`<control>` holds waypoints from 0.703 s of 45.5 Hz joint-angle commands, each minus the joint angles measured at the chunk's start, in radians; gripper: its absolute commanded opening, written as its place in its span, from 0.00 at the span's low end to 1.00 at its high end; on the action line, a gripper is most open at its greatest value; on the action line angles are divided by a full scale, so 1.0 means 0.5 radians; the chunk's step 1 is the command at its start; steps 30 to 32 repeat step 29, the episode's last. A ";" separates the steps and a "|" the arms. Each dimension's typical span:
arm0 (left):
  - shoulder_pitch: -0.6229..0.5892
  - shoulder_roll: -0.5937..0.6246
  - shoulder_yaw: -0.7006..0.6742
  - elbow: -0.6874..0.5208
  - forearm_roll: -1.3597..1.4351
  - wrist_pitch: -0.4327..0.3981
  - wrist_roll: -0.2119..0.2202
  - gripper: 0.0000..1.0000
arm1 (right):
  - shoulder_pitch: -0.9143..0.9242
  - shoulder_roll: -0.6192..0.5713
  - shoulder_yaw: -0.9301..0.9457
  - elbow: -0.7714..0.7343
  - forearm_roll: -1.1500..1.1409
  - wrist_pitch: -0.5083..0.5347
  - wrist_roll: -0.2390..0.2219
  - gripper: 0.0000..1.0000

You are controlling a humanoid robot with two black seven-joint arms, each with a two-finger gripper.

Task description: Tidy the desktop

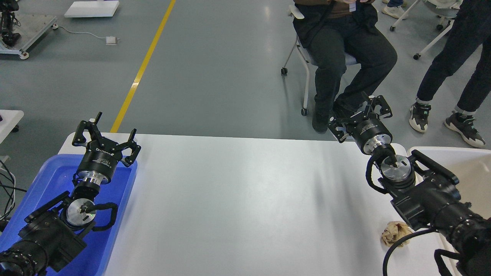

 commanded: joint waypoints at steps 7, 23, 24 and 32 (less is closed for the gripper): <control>-0.001 0.000 0.000 0.000 0.000 0.000 0.000 1.00 | -0.181 0.081 -0.005 -0.002 -0.015 0.094 0.011 1.00; 0.002 0.000 0.000 0.000 0.000 0.000 0.000 1.00 | -0.218 0.069 -0.002 -0.005 -0.107 0.094 0.011 1.00; -0.001 0.000 0.000 0.000 0.000 0.000 0.000 1.00 | -0.215 0.069 -0.002 -0.005 -0.116 0.094 0.011 1.00; -0.001 0.000 0.000 0.000 0.000 0.000 0.000 1.00 | -0.212 0.069 0.001 -0.005 -0.128 0.094 0.011 1.00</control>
